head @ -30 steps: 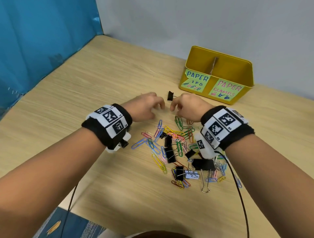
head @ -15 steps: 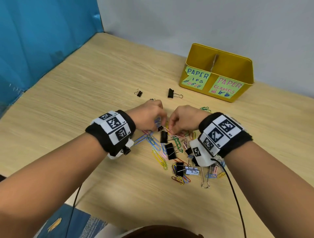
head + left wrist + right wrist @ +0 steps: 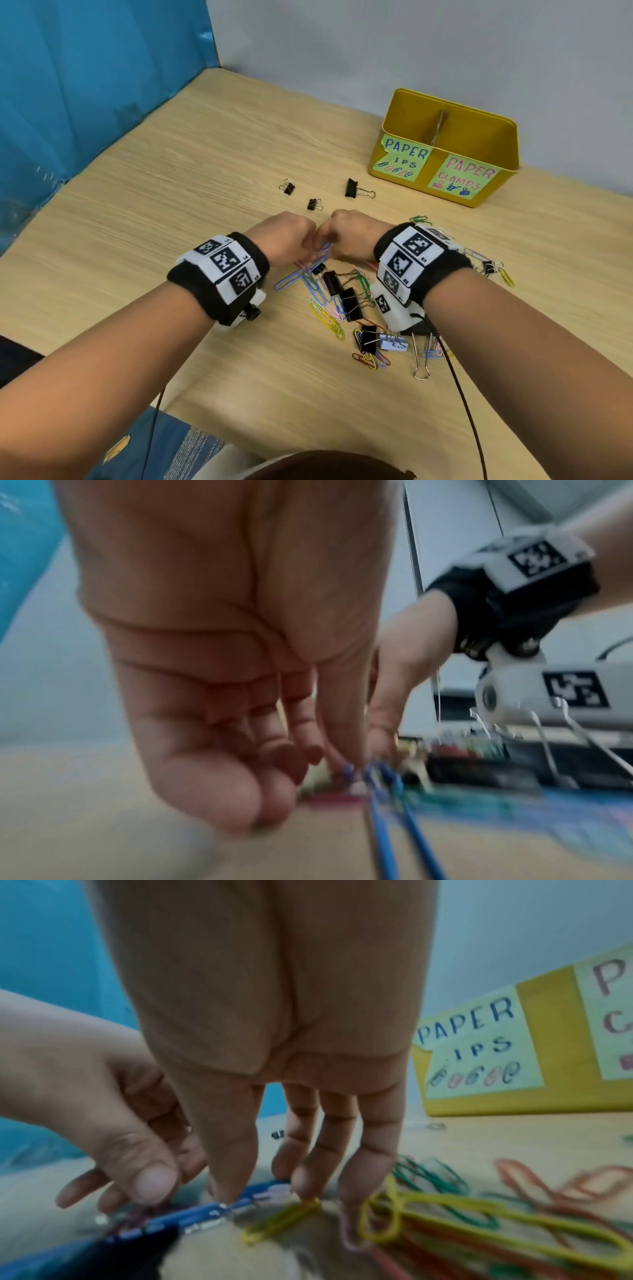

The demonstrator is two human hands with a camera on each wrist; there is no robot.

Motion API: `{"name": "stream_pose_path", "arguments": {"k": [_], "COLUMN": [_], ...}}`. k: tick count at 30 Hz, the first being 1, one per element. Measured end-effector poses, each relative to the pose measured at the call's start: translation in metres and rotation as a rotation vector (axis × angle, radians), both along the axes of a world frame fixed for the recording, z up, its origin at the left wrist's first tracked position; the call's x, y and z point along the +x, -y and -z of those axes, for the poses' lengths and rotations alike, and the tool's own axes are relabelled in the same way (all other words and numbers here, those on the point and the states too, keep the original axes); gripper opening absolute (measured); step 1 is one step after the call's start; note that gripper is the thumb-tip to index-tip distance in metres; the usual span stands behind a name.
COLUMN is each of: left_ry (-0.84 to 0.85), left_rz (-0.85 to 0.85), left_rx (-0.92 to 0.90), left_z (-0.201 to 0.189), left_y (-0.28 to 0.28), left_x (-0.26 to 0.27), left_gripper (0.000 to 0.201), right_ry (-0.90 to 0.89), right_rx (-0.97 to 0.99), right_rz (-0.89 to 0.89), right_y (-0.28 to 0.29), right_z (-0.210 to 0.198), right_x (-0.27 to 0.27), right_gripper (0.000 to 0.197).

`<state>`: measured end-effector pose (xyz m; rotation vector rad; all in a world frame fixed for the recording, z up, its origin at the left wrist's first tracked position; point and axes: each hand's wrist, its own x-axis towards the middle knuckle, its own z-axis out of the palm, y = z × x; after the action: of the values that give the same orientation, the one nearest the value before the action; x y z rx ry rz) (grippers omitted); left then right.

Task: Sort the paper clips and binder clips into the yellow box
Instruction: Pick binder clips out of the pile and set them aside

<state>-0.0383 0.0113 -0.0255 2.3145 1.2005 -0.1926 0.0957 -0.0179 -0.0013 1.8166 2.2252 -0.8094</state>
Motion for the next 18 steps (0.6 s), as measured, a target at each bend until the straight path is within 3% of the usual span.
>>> {"name": "stream_pose_path", "arguments": {"k": [5,10,15,18], "left_ry": [-0.12,-0.002,-0.03,-0.065], "left_rz": [0.055,0.125,0.111,0.079], "left_rx": [-0.056,-0.08,-0.089,-0.124], "left_z": [-0.002,-0.008,-0.004,-0.007], "left_y": [-0.006,-0.002,0.002,0.002], "left_x": [-0.01,-0.008,-0.012,-0.023], "left_gripper": [0.01,0.046,0.034,0.029], "right_ry": [0.158,0.015,0.157,0.093], "right_rx": [-0.17,-0.044,-0.061,-0.004], "right_rz": [0.076,0.145,0.036,0.043], "right_y": [-0.001,0.002,0.003,0.002], "right_z": [-0.005,-0.003,0.005,-0.001], "right_x": [0.022,0.018,0.013,0.009], "right_gripper": [0.022,0.019,0.013,0.008]}}
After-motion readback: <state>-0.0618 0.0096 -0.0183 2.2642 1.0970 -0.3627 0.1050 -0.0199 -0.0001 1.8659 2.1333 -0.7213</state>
